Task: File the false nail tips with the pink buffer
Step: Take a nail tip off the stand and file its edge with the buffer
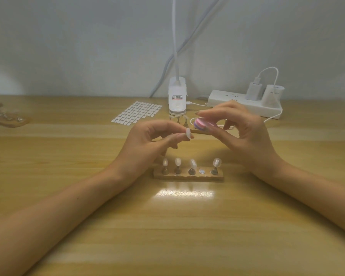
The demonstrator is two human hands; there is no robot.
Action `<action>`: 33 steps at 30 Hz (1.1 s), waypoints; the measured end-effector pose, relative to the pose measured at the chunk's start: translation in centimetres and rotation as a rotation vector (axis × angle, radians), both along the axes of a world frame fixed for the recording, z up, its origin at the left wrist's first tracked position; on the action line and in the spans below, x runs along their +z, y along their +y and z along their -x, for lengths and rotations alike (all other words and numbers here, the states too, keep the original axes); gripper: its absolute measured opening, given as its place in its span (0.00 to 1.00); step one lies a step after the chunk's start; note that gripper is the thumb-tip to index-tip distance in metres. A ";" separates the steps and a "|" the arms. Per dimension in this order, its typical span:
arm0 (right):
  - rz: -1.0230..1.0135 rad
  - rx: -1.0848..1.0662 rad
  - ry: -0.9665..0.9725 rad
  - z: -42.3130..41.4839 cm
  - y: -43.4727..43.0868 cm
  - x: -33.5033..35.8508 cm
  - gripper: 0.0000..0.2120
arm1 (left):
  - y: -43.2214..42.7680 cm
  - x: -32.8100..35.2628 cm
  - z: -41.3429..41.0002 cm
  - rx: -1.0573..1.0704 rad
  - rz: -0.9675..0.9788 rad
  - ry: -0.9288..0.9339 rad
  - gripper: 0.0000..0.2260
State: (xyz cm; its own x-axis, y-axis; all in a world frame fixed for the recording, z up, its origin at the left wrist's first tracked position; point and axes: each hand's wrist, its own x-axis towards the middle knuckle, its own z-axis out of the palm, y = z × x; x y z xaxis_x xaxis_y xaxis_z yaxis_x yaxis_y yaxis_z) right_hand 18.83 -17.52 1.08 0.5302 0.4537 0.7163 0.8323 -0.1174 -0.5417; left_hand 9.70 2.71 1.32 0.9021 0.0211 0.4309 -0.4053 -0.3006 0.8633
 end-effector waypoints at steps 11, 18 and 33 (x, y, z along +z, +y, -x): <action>0.012 0.050 -0.020 -0.1 -0.1 0.1 0.07 | 0.1 -0.3 0.0 0.050 0.099 0.005 0.06; 0.054 0.079 -0.142 0.2 -0.1 0.8 0.08 | -0.1 0.1 -0.1 0.077 0.052 0.040 0.03; 0.093 0.113 -0.336 0.7 0.5 0.9 0.09 | -0.3 0.1 0.0 0.078 -0.087 -0.027 0.02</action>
State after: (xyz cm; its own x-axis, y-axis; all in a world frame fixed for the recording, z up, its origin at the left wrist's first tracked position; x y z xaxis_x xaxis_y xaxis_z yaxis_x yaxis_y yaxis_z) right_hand 18.11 -17.05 1.96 0.2149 0.5672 0.7951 0.9726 -0.0506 -0.2268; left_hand 9.66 2.38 1.40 0.8874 0.0520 0.4580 -0.4004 -0.4053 0.8219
